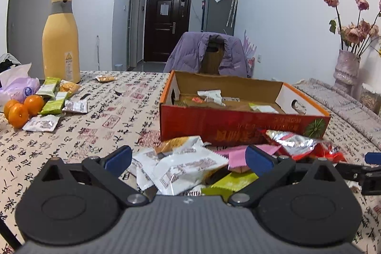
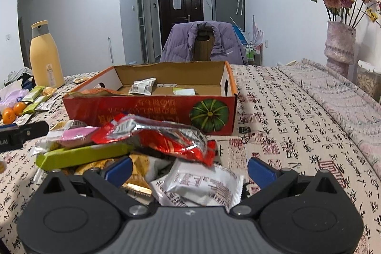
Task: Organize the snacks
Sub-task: 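Withdraw both tools from the box back toward the snack pile, then grasp a white candy with the right tool while the left tool grasps another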
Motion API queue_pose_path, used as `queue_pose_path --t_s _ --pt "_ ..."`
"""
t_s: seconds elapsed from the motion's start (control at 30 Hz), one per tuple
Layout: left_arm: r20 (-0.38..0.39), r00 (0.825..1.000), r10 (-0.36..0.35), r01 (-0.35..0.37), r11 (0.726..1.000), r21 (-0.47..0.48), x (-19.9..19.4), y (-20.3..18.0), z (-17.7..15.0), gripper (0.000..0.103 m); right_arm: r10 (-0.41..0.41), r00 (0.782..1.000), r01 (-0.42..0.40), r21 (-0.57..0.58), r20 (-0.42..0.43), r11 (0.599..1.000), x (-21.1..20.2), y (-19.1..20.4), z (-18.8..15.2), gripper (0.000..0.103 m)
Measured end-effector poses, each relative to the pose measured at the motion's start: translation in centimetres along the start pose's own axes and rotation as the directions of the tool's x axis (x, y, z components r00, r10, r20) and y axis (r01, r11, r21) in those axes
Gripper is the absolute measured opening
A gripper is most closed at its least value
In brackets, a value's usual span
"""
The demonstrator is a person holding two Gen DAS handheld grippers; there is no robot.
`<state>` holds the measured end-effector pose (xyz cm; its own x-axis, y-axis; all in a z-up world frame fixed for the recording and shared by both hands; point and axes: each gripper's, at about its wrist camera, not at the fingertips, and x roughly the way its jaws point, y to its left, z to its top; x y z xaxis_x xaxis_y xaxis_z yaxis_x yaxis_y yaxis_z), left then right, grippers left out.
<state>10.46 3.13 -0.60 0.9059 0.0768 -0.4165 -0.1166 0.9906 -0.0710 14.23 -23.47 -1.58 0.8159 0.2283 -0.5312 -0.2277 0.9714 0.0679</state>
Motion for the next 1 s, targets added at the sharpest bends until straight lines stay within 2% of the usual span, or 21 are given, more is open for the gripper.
queue_pose_path --t_s 0.73,0.83,1.0 --pt "-0.007 0.999 -0.041 0.041 0.999 -0.013 1.1 0.3 -1.1 0.103 -0.027 0.999 0.027 0.013 -0.042 1.000 1.9 -1.3 -0.3 0.101" --pt "-0.011 0.999 -0.040 0.040 0.999 -0.017 1.1 0.3 -1.1 0.103 -0.031 0.997 0.032 0.003 -0.064 0.999 2.5 -1.0 -0.3 0.095" --pt "-0.015 0.999 -0.037 0.037 0.999 -0.020 1.1 0.3 -1.2 0.103 -0.019 0.995 0.024 0.042 -0.102 0.999 3.1 -1.7 -0.7 0.074"
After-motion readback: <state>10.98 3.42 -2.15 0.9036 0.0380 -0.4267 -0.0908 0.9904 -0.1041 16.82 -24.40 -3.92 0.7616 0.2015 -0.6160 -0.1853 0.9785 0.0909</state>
